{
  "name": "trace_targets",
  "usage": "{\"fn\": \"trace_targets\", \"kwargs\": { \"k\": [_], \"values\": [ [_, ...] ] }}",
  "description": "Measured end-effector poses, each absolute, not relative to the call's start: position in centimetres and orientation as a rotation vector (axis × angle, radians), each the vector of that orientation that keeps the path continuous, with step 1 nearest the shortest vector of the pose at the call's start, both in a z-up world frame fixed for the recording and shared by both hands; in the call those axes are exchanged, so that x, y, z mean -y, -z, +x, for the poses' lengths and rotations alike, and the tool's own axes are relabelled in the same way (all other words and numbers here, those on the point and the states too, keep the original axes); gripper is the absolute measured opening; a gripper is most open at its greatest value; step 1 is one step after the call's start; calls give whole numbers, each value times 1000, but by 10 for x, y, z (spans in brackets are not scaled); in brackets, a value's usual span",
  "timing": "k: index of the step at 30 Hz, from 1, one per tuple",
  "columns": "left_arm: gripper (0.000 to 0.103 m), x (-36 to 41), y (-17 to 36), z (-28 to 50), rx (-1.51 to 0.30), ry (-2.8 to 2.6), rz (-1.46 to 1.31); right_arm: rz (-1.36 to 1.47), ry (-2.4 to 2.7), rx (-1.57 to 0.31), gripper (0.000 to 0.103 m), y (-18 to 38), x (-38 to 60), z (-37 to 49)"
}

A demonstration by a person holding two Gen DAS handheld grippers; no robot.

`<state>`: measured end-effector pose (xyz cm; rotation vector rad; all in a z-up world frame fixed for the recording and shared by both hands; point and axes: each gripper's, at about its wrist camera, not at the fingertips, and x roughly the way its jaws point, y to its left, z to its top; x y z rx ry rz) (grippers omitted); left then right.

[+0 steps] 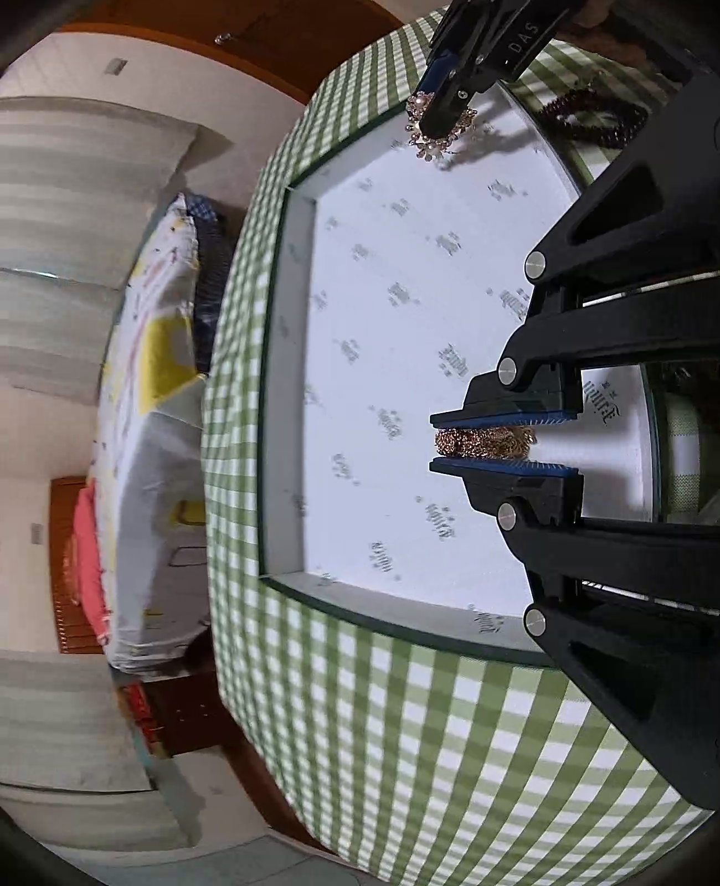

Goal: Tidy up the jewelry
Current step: 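Carry the chain and brooch into the tray and open both tools, then grasp the pearl cluster with the left tool while the right tool grasps the rhinestone hairpin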

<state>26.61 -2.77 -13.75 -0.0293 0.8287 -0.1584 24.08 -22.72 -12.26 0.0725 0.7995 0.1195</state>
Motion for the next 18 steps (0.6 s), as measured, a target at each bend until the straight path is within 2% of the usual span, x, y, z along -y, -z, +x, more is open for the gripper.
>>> {"fn": "trace_targets", "kwargs": {
  "k": [2, 4, 6, 7, 9, 15, 18],
  "values": [
    [10, 27, 142, 268, -846, 158, -37, 76, -124, -823, 31, 128, 228, 243],
    [15, 27, 143, 269, -852, 156, -44, 78, -126, -832, 34, 131, 229, 243],
    [29, 27, 144, 268, -853, 154, -45, 82, -122, -829, 42, 130, 230, 242],
    [33, 27, 144, 268, -851, 153, -45, 82, -115, -820, 47, 128, 231, 240],
    [45, 27, 143, 266, -846, 157, -49, 86, -113, -811, 47, 123, 234, 238],
    [54, 21, 126, 244, -807, 153, -70, 92, -109, -755, 47, 105, 233, 215],
    [55, 19, 115, 222, -772, 151, -77, 95, -115, -728, 47, 97, 229, 195]
  ]
}}
